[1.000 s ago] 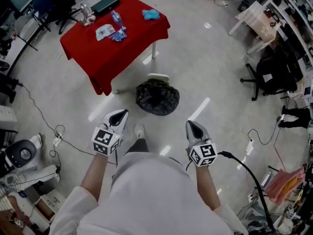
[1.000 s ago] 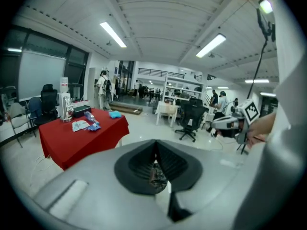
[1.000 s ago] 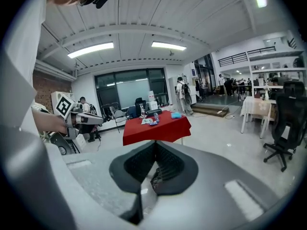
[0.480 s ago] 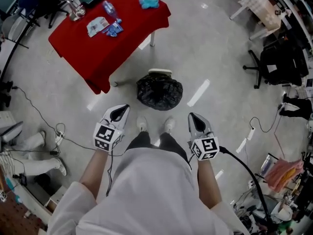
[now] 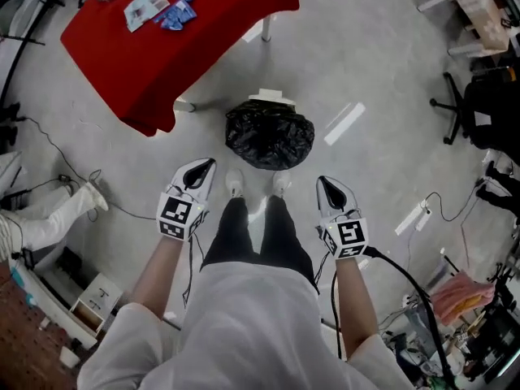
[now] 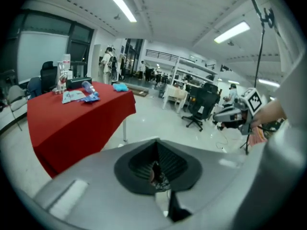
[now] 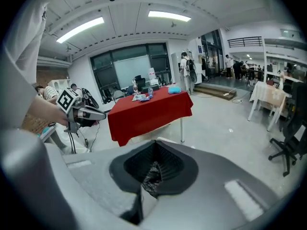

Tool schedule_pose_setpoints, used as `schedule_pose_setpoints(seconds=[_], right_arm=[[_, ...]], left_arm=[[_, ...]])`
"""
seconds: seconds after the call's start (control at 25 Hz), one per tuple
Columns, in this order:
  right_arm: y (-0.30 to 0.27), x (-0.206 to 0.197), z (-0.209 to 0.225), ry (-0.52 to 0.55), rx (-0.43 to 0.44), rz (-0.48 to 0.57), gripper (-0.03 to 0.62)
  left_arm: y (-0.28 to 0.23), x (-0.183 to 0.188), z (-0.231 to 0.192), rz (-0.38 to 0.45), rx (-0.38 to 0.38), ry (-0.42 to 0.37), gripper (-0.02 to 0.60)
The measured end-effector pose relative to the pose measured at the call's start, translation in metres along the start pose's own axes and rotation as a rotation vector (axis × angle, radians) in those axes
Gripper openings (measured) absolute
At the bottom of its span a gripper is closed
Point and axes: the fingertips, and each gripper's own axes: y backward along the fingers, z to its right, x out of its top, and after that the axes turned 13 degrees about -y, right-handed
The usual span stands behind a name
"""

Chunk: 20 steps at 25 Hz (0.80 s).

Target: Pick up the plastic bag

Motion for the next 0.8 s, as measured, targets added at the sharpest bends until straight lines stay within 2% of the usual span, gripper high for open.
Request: schedule_pose_setpoints(seconds=[0.16, 0.4, 0.68, 0.8], right_arm=[[-0.054, -0.024, 0.039, -0.004, 0.020, -0.043, 0.002], [-0.122, -0.076, 0.101, -0.037, 0.001, -0.105, 0.003], [-0.186, -0.146, 0.156, -0.048, -0.002, -0.188, 0.003], [-0.207, -0.178, 0.176, -0.051, -0.007, -0.223, 0.003]], left_arm=[[-0.061, -0.037, -0.010, -0.044, 0.013, 0.028, 0.006], [-0.142, -0.105, -0.019, -0.103, 0.022, 0.062, 0.006], [-0.215, -0.195, -0.028, -0.196, 0.030, 0.112, 0.006], [-0.239, -0.237, -0.031, -0.243, 0.033, 0.159, 0.006]])
